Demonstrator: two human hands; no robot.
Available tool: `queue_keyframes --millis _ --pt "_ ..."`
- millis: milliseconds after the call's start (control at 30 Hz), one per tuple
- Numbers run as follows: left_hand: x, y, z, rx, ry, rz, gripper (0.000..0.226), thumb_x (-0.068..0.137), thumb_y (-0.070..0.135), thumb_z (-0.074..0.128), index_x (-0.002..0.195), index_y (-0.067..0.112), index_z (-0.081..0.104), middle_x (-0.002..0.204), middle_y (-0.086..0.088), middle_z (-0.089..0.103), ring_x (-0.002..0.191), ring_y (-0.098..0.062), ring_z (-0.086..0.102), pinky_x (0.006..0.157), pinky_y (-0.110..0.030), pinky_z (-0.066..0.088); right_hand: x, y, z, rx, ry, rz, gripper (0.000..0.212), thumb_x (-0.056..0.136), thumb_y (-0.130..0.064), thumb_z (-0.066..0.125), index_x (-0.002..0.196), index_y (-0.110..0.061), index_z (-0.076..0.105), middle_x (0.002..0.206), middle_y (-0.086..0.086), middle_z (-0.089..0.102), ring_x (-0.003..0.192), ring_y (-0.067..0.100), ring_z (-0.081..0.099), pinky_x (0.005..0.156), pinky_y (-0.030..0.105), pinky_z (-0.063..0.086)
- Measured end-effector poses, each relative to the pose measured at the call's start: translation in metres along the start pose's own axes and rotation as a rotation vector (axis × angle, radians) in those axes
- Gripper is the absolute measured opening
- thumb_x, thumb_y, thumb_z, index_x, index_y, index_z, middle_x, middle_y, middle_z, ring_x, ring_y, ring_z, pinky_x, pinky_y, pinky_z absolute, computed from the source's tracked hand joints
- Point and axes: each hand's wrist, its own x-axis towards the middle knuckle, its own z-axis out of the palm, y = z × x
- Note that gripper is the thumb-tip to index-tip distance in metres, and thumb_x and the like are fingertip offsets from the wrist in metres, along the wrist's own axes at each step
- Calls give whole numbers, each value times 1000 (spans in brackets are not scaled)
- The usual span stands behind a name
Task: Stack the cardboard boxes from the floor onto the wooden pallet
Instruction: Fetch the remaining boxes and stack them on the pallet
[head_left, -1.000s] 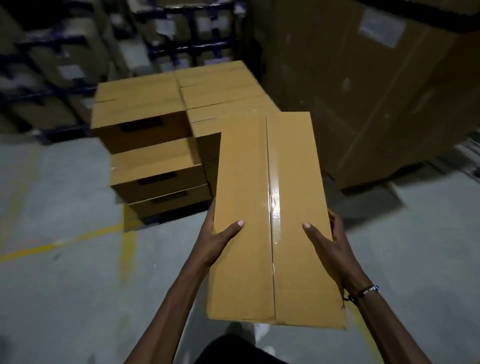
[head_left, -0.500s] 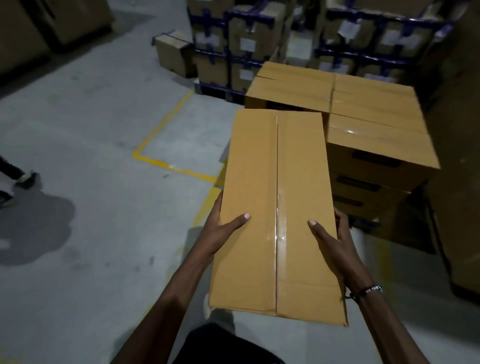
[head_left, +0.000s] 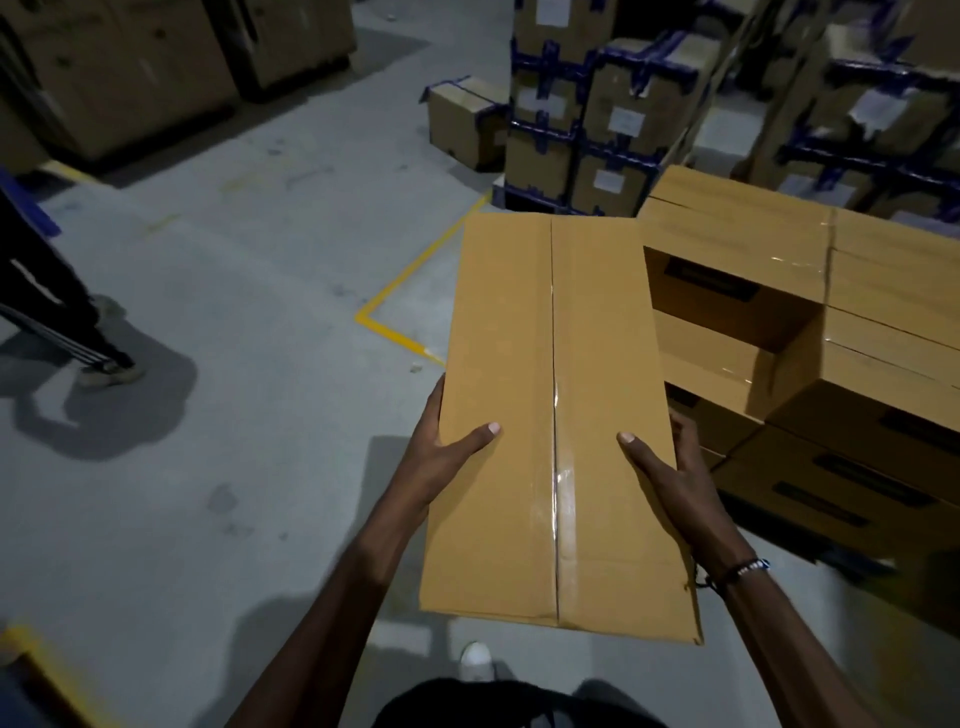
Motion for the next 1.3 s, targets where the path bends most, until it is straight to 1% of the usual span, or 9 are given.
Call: queue_keyframes --millis 167,333,467,567,767,900,1033,1167,1300 --pt "49 6 -29 5 27 -4 77 88 42 82 150 56 38 134 36 59 119 13 59 104 -29 50 50 -20 31 -13 -26 7 78 87 -55 72 150 -45 28 142 -11 48 129 18 53 107 51 46" --pt "108 10 -42 31 30 3 80 88 47 82 153 53 37 141 30 57 127 6 57 112 -37 49 106 -40 52 -24 -37 -25 78 92 -48 68 155 -41 22 141 -18 37 130 9 40 101 37 37" --pt "170 17 -45 64 14 -2 84 84 56 83 152 56 34 144 27 56 132 -2 57 113 -46 48 159 -53 61 -23 -23 -67 84 93 -48 67 158 -47 15 153 -22 27 139 5 26 109 38 29" --pt "223 28 -43 96 2 18 84 85 55 82 152 59 32 146 31 53 134 2 53 116 -44 46 206 -64 64 -45 5 -75 88 92 -50 66 159 -52 9 170 -14 13 153 13 15 117 46 23" --pt "330 59 -35 150 -27 31 103 81 61 82 157 62 12 168 23 25 154 -7 28 124 -47 32 303 -93 60 -49 37 -133 87 92 -50 67 157 -57 10 169 -20 11 155 15 13 119 49 22" --pt "395 80 -24 178 -71 67 105 83 56 81 158 61 7 170 24 17 156 -4 21 126 -45 28 360 -110 50 -53 50 -139 85 91 -52 67 154 -62 12 167 -25 11 148 5 14 119 49 22" --pt "445 96 -10 214 -138 79 105 86 51 80 159 59 6 169 28 13 153 3 17 120 -32 24 395 -118 39 -44 100 -109 86 89 -58 68 154 -62 12 168 -23 10 154 13 13 119 49 24" --pt "491 108 11 244 -256 95 104 89 45 79 162 54 5 159 35 15 146 10 18 119 -28 24 414 -119 28 -37 199 -67 91 80 -67 66 153 -63 13 168 -25 10 154 11 13 118 47 23" --pt "537 110 34 239 -410 98 106 83 57 82 158 62 7 165 29 24 150 3 29 125 -40 31 418 -116 19 -16 344 -8 93 75 -72 65 153 -63 15 166 -27 13 152 10 16 116 45 24"
